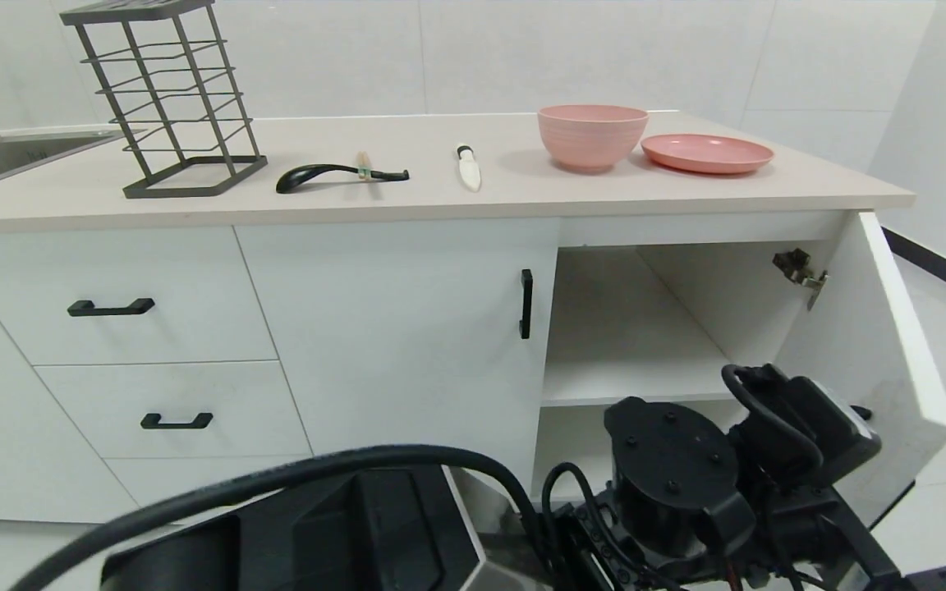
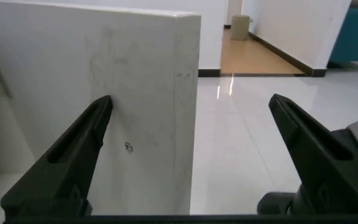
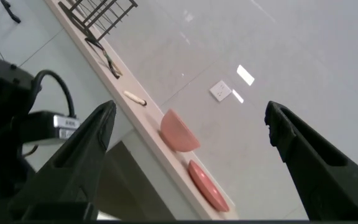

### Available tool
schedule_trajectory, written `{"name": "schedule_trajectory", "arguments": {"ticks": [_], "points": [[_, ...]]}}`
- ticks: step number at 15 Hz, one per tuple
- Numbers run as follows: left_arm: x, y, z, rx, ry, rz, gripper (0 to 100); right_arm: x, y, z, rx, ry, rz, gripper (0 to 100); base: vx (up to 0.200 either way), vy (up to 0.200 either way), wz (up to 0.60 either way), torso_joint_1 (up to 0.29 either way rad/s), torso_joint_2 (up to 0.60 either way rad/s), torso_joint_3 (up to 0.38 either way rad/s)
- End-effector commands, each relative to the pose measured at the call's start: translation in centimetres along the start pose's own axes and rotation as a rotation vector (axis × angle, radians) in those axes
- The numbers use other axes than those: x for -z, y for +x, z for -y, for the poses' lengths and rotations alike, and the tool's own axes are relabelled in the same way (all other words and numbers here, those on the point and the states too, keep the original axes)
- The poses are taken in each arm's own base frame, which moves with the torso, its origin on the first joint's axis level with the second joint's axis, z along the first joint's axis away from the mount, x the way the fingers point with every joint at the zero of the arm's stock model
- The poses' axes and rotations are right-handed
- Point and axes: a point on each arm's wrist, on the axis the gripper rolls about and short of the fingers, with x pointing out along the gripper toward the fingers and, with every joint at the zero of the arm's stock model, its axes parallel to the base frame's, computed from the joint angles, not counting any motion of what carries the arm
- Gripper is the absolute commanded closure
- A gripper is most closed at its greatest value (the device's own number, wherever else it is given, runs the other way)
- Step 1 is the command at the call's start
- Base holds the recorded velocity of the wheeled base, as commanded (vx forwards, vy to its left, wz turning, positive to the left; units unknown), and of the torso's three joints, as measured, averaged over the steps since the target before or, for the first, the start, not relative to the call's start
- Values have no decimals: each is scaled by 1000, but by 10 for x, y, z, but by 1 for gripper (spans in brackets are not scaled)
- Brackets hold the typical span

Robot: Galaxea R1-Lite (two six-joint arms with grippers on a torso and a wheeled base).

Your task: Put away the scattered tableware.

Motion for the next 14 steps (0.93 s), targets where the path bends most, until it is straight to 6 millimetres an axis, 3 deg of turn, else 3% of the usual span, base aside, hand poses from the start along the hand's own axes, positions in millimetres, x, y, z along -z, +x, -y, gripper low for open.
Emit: {"name": "schedule_trajectory", "arguments": {"ticks": [1, 4, 6, 8, 9, 10, 11, 12, 14], "points": [[26, 19, 22, 52, -27, 6, 0, -5, -1, 0, 3, -21, 8, 0, 0, 0, 0, 0, 0, 0], [25, 27, 53, 121, -34, 36, 0, -11, -2, -2, 2, -40, 25, 0, 0, 0, 0, 0, 0, 0], [24, 25, 46, 114, -46, 40, 0, -15, -4, -4, 6, -58, 32, 0, 0, 0, 0, 0, 0, 0], [17, 18, 19, 59, -42, 55, 0, -16, -4, -4, 4, -61, 37, 0, 0, 0, 0, 0, 0, 0], [7, 13, 5, 32, -30, 73, 0, -17, -4, -4, 2, -60, 42, 0, 0, 0, 0, 0, 0, 0], [-19, 0, -20, -23, 0, 105, 0, -19, -5, -5, 0, -66, 52, 0, 0, 0, 0, 0, 0, 0], [-41, -13, -32, -58, 15, 118, 0, -19, -5, -6, -2, -66, 52, 0, 0, 0, 0, 0, 0, 0], [-50, -20, -36, -73, 19, 119, 0, -19, -5, -6, -1, -67, 53, 0, 0, 0, 0, 0, 0, 0], [-99, -67, -46, -154, 50, 127, 0, -18, -9, -14, -13, -46, 57, 0, 0, 0, 0, 0, 0, 0]]}}
